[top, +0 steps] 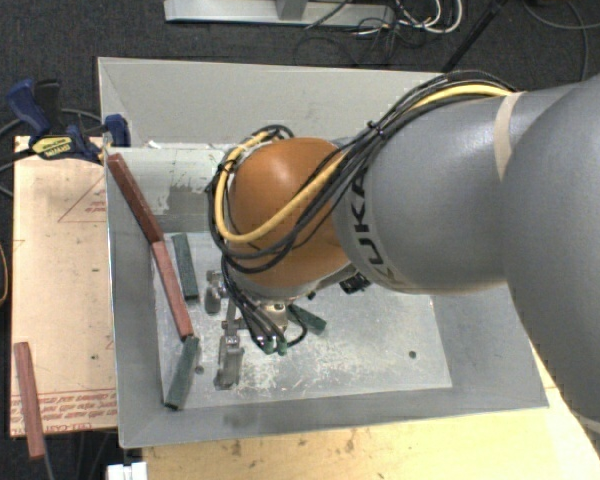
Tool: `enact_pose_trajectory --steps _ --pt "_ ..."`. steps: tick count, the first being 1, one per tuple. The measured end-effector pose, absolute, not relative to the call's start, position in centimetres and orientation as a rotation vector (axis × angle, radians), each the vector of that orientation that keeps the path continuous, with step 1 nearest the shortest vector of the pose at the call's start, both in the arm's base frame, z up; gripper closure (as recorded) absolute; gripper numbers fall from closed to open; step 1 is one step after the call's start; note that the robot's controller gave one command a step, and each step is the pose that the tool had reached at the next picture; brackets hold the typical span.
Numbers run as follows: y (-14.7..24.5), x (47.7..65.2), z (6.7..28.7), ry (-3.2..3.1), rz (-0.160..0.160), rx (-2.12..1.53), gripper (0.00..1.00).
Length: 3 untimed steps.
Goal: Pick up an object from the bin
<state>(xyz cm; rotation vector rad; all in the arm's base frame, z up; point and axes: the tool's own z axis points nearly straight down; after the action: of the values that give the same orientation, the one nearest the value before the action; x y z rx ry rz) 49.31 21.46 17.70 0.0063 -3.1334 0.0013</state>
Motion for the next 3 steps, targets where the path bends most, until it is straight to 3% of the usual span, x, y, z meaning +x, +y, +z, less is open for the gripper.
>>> enact_pose_trajectory --steps 1,2,3 --pt "16.3 60.1 6.6 -3.143 0.0 -0.107 0.0" --pt "13.5 60.4 10.9 -3.132 -0.002 -0.303 0.0" --pt "6.9 55.8 7.4 -3.111 0.007 -0.381 0.0"
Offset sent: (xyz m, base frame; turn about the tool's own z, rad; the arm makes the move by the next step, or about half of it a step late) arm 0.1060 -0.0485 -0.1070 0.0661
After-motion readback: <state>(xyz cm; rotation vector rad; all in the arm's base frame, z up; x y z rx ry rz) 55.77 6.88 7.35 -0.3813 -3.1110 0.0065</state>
